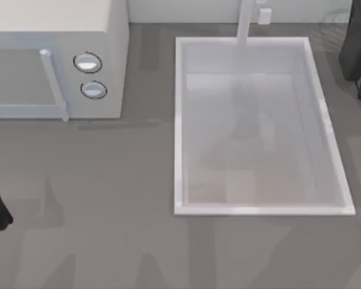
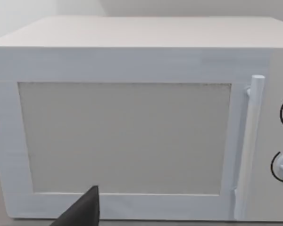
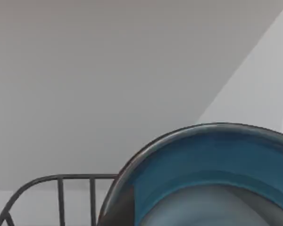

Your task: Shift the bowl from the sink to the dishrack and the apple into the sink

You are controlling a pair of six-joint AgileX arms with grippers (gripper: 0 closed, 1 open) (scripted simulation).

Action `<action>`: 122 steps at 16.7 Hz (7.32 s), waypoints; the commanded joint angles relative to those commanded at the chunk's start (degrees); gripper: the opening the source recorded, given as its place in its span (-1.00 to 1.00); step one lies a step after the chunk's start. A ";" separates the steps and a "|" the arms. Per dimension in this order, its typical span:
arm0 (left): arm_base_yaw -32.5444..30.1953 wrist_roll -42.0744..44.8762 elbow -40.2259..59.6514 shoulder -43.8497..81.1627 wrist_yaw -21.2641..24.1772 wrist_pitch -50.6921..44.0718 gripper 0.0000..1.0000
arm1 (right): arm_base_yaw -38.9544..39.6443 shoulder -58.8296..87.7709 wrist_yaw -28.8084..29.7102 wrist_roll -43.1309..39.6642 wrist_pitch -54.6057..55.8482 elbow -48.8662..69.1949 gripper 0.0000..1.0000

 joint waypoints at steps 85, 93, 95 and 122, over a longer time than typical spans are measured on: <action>0.00 0.00 0.00 0.00 0.00 0.00 1.00 | 3.23 -17.10 16.02 -14.55 -100.49 6.67 1.00; 0.00 0.00 0.00 0.00 0.00 0.00 1.00 | 0.85 -1.72 15.90 -16.90 -109.69 17.71 1.00; 0.00 0.00 0.00 0.00 0.00 0.00 1.00 | 0.85 -1.72 15.90 -16.90 -109.69 17.71 1.00; 0.00 0.00 0.00 0.00 0.00 0.00 1.00 | 0.98 4.72 15.93 -16.68 -92.55 7.00 -0.81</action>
